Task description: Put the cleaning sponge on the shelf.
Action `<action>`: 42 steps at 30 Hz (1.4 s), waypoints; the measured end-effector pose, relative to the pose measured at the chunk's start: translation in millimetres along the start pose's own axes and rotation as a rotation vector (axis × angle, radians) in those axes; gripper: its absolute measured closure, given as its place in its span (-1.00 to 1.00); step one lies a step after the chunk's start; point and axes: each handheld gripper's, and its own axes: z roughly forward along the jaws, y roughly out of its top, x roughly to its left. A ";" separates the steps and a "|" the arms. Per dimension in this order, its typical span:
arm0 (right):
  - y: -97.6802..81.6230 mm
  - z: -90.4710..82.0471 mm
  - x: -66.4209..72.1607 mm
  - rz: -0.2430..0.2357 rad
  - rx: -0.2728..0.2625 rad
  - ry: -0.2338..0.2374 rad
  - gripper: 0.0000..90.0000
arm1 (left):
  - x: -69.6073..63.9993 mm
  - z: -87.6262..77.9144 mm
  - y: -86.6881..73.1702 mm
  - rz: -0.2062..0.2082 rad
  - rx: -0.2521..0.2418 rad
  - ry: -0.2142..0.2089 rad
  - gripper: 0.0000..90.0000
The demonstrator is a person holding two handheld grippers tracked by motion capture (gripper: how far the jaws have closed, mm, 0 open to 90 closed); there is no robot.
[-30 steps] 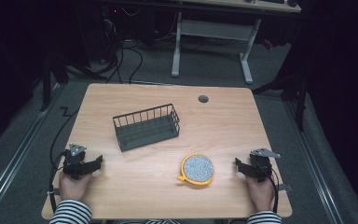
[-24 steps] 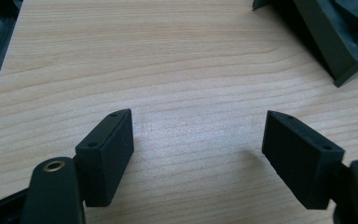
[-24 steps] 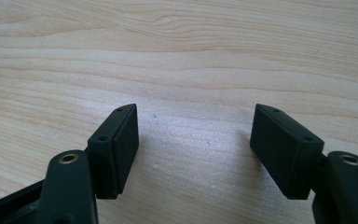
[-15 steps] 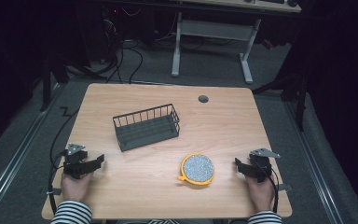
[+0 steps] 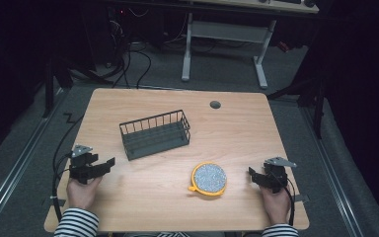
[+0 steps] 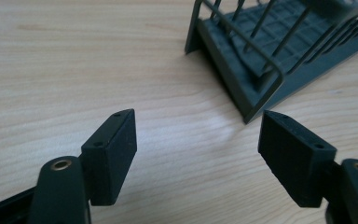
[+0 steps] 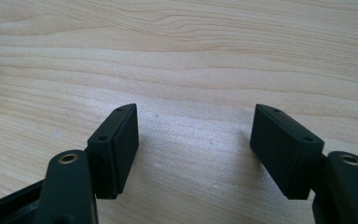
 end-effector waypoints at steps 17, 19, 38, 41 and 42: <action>-0.1 -0.1 0.2 -0.001 0.000 0.005 -0.28 | -12.9 -18.4 40.4 0.018 -0.016 -0.052 -0.40; 0.0 -0.1 0.2 -0.001 0.000 0.004 -0.28 | -15.3 -18.4 49.7 0.024 -0.011 -0.061 -0.40; -0.1 -0.2 0.2 -0.004 0.000 0.006 -0.28 | -34.7 13.9 100.5 0.093 0.072 -0.047 -0.40; -0.1 -0.2 0.2 -0.004 0.000 0.006 -0.28 | -36.9 20.7 104.1 0.115 0.089 -0.028 -0.38; -0.1 -0.2 0.3 -0.004 0.000 0.006 -0.28 | -36.7 23.6 105.1 0.114 0.097 -0.031 -0.38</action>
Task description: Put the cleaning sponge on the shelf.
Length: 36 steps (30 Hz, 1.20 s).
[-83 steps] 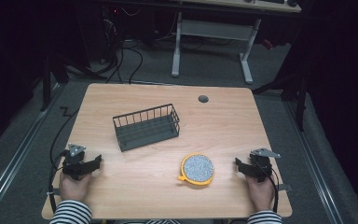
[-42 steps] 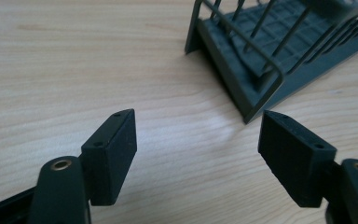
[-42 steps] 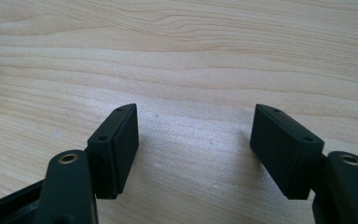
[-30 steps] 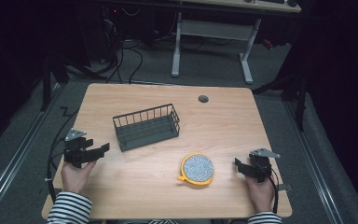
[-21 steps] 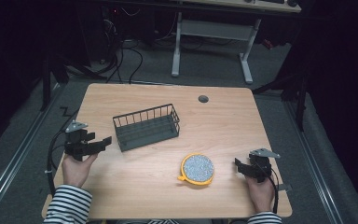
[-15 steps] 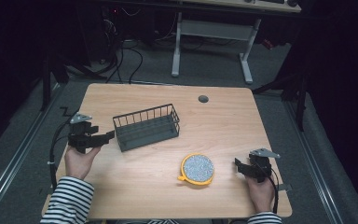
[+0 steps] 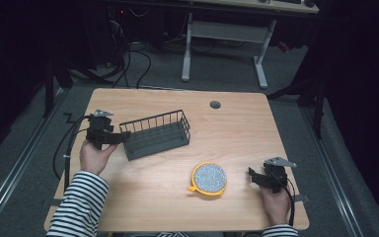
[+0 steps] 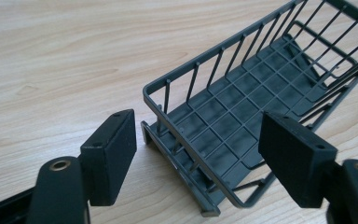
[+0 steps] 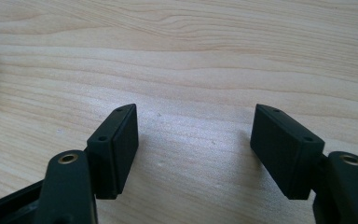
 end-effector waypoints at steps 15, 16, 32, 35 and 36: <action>0.0 0.0 0.0 -0.001 -0.001 0.000 -0.28 | -3.0 21.5 -1.2 0.049 0.079 0.047 -0.22; 0.0 0.0 0.0 -0.001 -0.001 0.000 -0.28 | -3.6 21.7 -1.4 0.055 0.080 0.049 -0.18; -0.1 0.0 0.0 -0.002 -0.001 0.000 -0.28 | -12.1 24.4 -8.1 0.113 0.111 0.059 0.15; -0.1 0.0 0.0 -0.002 -0.001 0.000 -0.28 | -12.9 24.0 -8.7 0.116 0.114 0.060 0.17; -0.1 0.0 0.1 -0.001 0.000 0.000 -0.28 | -13.8 23.2 -9.0 0.125 0.118 0.060 0.18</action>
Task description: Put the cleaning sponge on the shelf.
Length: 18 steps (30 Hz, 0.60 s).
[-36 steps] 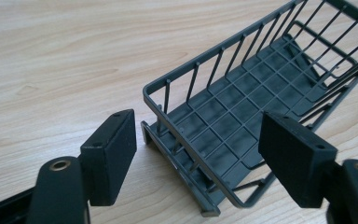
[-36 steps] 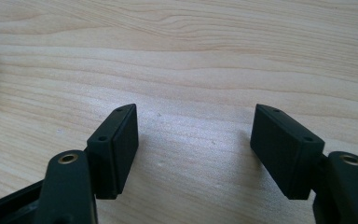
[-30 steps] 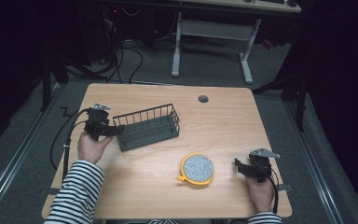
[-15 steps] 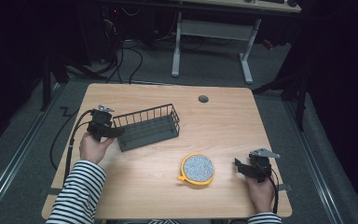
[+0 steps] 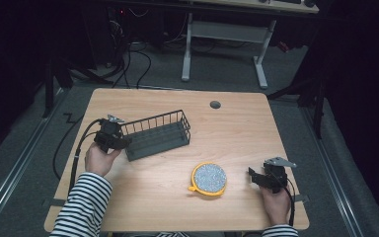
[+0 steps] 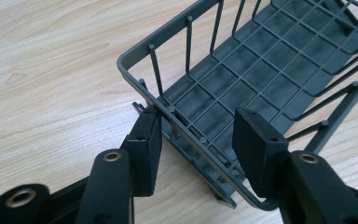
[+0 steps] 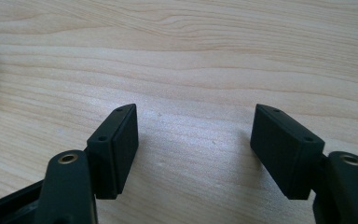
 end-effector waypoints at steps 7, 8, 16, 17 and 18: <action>0.0 0.0 0.0 0.000 0.000 0.000 -0.28 | 0.2 -1.7 -6.4 -0.026 -0.021 -0.030 0.20; 0.0 0.0 0.1 0.000 0.000 0.000 -0.28 | -0.6 -2.1 -9.2 -0.023 -0.023 -0.035 0.21; -0.1 -0.1 0.3 0.001 0.001 0.001 -0.28 | -5.5 -8.4 -19.4 -0.027 -0.040 -0.050 0.21; -0.1 -0.1 0.3 0.001 0.001 0.001 -0.28 | -5.5 -8.4 -19.4 -0.027 -0.040 -0.050 0.21; -0.1 -0.1 0.3 0.001 0.001 0.001 -0.28 | -6.7 -9.5 -20.2 -0.021 -0.037 -0.049 0.21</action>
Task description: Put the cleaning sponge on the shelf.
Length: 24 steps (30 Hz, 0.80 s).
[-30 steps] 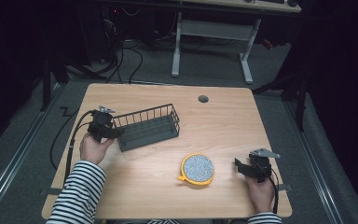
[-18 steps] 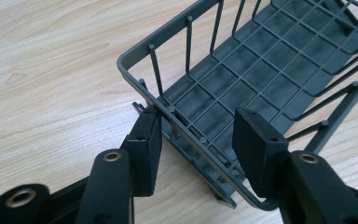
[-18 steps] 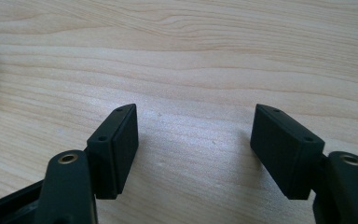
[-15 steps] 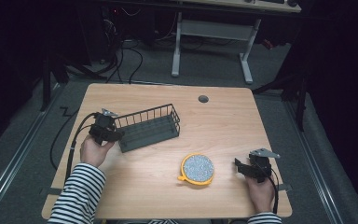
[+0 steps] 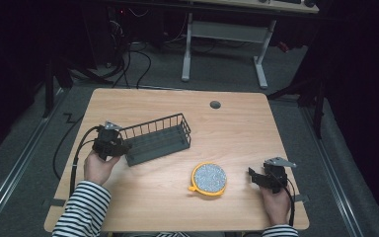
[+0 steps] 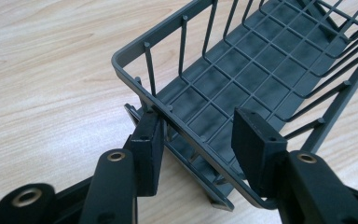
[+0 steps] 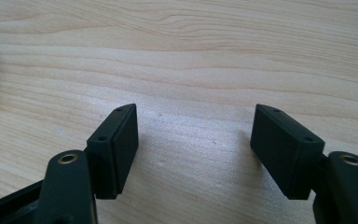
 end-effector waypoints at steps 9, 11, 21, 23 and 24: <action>0.0 -0.1 0.1 0.001 0.001 0.000 -0.28 | -7.9 -6.4 -9.4 0.001 -0.013 -0.012 0.21; 0.0 -0.1 0.1 0.000 0.001 0.000 -0.28 | -10.2 -8.5 -12.4 0.000 -0.015 -0.015 0.21; 0.0 0.0 0.2 -0.004 0.001 0.000 -0.28 | -18.7 -17.3 -24.1 0.010 -0.025 -0.027 0.20; 0.0 -0.1 0.2 -0.003 0.001 0.000 -0.28 | -20.1 -18.7 -26.4 0.016 -0.035 -0.023 0.20; 0.0 0.0 0.2 -0.004 0.001 -0.001 -0.28 | -21.8 -19.9 -28.2 0.015 -0.037 -0.027 0.19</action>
